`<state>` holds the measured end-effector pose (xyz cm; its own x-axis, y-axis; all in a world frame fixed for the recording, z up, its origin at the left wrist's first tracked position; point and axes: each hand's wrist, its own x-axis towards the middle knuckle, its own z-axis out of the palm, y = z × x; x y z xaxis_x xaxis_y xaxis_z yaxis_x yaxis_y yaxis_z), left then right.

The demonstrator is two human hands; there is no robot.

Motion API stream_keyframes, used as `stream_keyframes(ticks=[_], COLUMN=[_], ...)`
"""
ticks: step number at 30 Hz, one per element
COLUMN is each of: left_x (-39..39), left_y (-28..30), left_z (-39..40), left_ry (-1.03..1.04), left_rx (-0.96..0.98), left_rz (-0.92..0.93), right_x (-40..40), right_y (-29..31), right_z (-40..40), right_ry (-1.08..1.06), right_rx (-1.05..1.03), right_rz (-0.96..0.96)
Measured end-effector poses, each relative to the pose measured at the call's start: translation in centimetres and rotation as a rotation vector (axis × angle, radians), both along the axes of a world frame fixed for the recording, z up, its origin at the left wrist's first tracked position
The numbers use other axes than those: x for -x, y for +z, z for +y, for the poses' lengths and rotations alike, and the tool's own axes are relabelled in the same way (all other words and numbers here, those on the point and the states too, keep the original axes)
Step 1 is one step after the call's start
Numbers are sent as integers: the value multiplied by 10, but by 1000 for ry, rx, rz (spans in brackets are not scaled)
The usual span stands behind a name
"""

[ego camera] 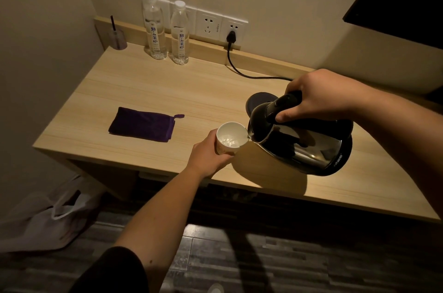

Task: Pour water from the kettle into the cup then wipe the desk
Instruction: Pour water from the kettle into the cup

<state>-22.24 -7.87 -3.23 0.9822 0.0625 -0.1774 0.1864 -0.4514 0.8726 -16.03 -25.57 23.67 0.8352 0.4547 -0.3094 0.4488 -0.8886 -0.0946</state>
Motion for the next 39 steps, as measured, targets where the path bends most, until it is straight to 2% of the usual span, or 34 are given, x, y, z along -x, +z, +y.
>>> stream_keyframes(ticks=[15, 21, 26, 30, 35, 39], left_x=[0, 1, 2, 2, 2, 1], left_y=[1, 3, 5, 9, 13, 12], left_z=[1, 1, 1, 0, -2, -2], left_ry=[-1, 0, -4, -3, 5, 8], left_rx=[16, 19, 17, 35, 50, 46], left_rz=[0, 4, 2, 14, 31, 48], right_x=[-3, 1, 15, 34, 61, 67], right_y=[4, -6, -12, -32, -83, -115], right_z=[2, -19, -43, -80, -126, -145], right_ry=[3, -102, -222, -412, -762, -966], right_rx=[7, -109, -325, -605, -949, -1108], right_rz=[-11, 30, 85, 108, -64, -197])
